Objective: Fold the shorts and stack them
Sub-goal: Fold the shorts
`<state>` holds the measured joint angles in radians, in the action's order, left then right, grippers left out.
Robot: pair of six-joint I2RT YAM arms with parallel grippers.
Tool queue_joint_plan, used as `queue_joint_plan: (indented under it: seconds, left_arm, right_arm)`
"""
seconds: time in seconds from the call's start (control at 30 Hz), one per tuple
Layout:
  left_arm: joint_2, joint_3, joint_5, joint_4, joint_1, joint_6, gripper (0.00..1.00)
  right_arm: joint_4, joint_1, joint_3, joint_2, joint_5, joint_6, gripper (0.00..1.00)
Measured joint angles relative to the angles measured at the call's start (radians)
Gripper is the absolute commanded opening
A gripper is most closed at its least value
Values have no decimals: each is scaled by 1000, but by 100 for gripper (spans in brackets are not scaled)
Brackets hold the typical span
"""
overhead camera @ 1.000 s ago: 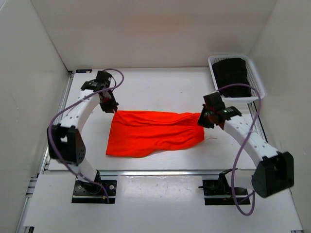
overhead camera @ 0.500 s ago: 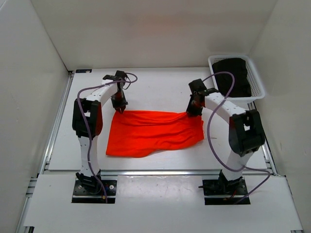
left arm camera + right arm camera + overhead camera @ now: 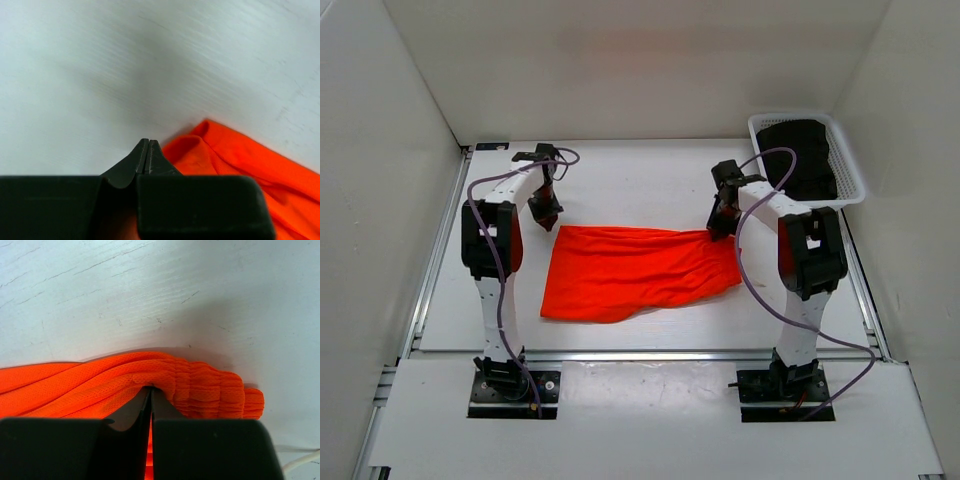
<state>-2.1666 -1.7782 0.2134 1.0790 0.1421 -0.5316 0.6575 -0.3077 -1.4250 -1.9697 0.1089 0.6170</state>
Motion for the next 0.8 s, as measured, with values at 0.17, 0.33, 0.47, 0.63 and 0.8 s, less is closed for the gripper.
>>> queue_joint_plan:
  seconds: [0.17,0.33,0.47,0.63,0.8]
  left_arm:
    - [0,-23,25,10,-44,0,16]
    - [83,-41,38,25,-59,9,34]
    - [262,36,10,-3,-39,14,34]
    - [459,214,-56,-35,-17,12,34]
    - [437,315,-83,-46,17,3,34]
  right_arm:
    - [21,0,-22,-2,-5,-8,31]
    - [50,-1,-27,111,-2,-16,92]
    - [30,13,24,376,18,-5,94]
    - [-17,120,315,731,-27,36,98]
    - [-8,239,594,859,-132,77,100]
